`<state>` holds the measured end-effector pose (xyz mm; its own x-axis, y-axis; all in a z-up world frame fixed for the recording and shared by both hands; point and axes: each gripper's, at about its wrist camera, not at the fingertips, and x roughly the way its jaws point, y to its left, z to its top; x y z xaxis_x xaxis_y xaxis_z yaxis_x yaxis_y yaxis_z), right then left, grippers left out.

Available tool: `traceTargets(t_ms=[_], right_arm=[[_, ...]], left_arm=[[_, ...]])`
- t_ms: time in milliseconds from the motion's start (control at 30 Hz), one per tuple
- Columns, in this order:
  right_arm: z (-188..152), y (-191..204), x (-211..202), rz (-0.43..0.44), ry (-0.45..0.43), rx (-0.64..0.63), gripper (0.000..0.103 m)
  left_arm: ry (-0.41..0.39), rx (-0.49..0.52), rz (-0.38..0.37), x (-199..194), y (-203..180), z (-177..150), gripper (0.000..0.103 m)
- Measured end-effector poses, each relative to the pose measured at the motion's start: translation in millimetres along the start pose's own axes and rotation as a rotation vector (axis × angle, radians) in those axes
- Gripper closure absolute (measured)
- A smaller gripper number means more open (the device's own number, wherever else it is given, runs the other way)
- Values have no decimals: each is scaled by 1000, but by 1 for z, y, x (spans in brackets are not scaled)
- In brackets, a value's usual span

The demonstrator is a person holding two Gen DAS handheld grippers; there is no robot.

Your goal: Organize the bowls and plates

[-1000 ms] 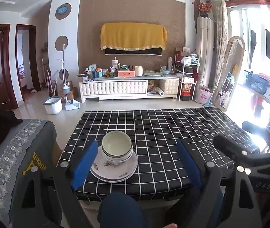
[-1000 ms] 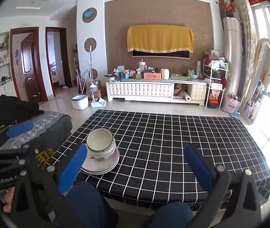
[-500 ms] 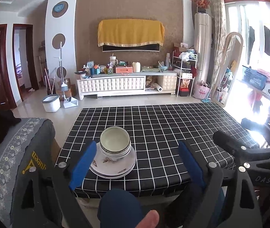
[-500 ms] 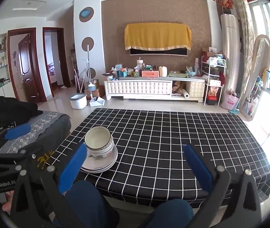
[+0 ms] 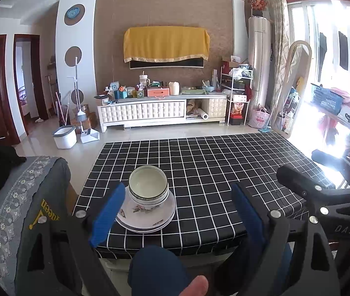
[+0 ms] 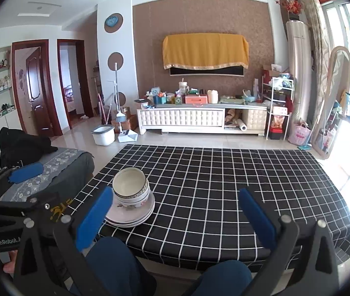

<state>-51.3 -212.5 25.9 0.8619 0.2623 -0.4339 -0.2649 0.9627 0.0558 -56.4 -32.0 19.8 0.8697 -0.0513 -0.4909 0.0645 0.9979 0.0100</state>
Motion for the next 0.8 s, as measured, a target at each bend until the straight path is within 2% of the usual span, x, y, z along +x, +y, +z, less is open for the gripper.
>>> traceTargets(t_ms=[500,567,733,800], right_arm=[[2,2,-2,-15,4,-13,0],[2,2,-2,-22,2,-14,0],[2,2,-2,-18,1,-21,0],[2,3,-2,-23,0,-20,0]], left_arm=[[2,-1,-10,-2,0,-2,16],[0,-1,-9,-2,1,-1,12],[-2,1,-5,-3,3,0,11],[-2,2,-18,-3,3,-1,4]])
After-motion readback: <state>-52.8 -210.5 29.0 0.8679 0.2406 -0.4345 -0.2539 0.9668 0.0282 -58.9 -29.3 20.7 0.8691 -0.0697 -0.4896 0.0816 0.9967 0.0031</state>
